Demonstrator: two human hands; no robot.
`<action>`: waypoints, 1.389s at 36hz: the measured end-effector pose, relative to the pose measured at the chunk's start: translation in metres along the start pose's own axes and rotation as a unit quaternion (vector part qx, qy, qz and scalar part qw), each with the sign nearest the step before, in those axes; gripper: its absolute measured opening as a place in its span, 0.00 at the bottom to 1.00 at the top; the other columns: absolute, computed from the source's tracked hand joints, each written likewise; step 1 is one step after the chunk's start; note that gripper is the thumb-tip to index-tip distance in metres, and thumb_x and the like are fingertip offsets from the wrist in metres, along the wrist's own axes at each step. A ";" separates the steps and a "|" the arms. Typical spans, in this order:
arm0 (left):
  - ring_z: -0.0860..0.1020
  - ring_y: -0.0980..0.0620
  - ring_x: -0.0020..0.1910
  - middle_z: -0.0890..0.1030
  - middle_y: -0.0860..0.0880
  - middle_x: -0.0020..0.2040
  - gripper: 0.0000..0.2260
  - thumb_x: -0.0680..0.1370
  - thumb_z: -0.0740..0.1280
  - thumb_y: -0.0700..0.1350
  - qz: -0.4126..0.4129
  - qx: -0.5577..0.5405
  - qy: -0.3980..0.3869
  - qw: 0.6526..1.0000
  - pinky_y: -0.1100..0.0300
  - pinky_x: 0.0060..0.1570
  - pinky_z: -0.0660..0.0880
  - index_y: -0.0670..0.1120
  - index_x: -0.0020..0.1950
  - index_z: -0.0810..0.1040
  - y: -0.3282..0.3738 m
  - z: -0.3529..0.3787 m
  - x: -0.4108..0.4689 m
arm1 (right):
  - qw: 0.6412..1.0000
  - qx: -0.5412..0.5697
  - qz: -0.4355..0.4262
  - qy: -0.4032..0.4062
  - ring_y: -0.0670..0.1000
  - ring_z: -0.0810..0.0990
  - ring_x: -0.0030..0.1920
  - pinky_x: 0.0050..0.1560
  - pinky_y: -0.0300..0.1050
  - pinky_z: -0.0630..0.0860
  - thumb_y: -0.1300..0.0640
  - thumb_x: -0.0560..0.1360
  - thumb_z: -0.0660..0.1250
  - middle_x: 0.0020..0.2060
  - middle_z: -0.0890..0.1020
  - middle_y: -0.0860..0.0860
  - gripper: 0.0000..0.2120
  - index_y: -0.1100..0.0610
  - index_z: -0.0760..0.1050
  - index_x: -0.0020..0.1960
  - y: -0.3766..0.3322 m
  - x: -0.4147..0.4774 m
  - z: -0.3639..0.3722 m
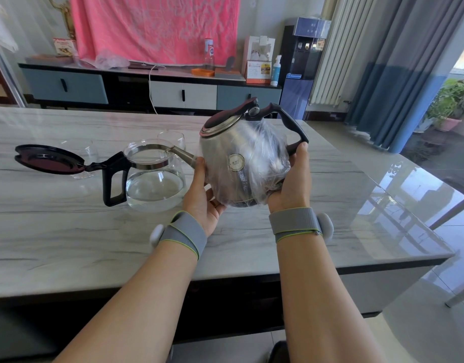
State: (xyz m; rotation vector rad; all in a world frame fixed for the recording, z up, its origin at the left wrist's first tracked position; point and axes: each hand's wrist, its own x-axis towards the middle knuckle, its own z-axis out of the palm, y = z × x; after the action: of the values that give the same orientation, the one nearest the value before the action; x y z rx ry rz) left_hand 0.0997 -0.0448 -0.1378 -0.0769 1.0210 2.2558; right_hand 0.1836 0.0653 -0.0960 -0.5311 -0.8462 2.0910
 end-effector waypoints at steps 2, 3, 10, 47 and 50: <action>0.85 0.47 0.45 0.85 0.43 0.48 0.24 0.73 0.71 0.65 0.000 0.000 0.000 1.000 0.54 0.43 0.83 0.46 0.56 0.81 0.000 0.000 0.000 | 1.000 0.000 -0.001 0.000 0.56 0.87 0.60 0.64 0.57 0.82 0.39 0.84 0.63 0.57 0.88 0.54 0.19 0.52 0.84 0.55 0.000 0.000 0.000; 0.85 0.47 0.46 0.85 0.43 0.49 0.25 0.73 0.71 0.65 0.000 0.001 0.000 1.000 0.54 0.43 0.83 0.46 0.57 0.80 0.001 0.000 0.000 | 1.000 -0.002 -0.001 -0.001 0.56 0.87 0.60 0.64 0.57 0.82 0.38 0.84 0.63 0.57 0.88 0.54 0.20 0.52 0.84 0.55 0.000 0.000 0.000; 0.85 0.47 0.46 0.85 0.42 0.50 0.25 0.72 0.71 0.65 0.001 0.000 0.000 1.000 0.53 0.43 0.83 0.46 0.58 0.80 0.000 -0.001 0.001 | 1.000 -0.006 0.001 0.006 0.56 0.87 0.59 0.62 0.56 0.83 0.38 0.84 0.63 0.57 0.88 0.54 0.19 0.52 0.84 0.54 -0.001 -0.001 0.000; 0.85 0.47 0.46 0.85 0.42 0.50 0.24 0.73 0.71 0.65 0.005 0.002 0.003 1.000 0.52 0.47 0.84 0.46 0.57 0.81 0.001 0.001 0.000 | 1.000 -0.018 0.006 0.013 0.56 0.87 0.59 0.66 0.59 0.81 0.38 0.83 0.63 0.56 0.88 0.54 0.20 0.53 0.84 0.56 -0.002 -0.001 0.001; 0.85 0.46 0.47 0.85 0.42 0.51 0.24 0.72 0.71 0.65 0.005 0.002 0.003 1.000 0.51 0.49 0.83 0.46 0.56 0.81 0.001 0.001 0.000 | 1.000 -0.018 0.007 0.014 0.56 0.87 0.58 0.65 0.58 0.82 0.38 0.84 0.63 0.54 0.89 0.52 0.19 0.52 0.84 0.54 -0.002 -0.002 0.001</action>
State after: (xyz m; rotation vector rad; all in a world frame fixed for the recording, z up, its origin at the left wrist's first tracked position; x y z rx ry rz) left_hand 0.0998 -0.0446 -0.1365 -0.0763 1.0311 2.2627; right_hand 0.1852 0.0644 -0.0932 -0.5871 -0.8674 2.0799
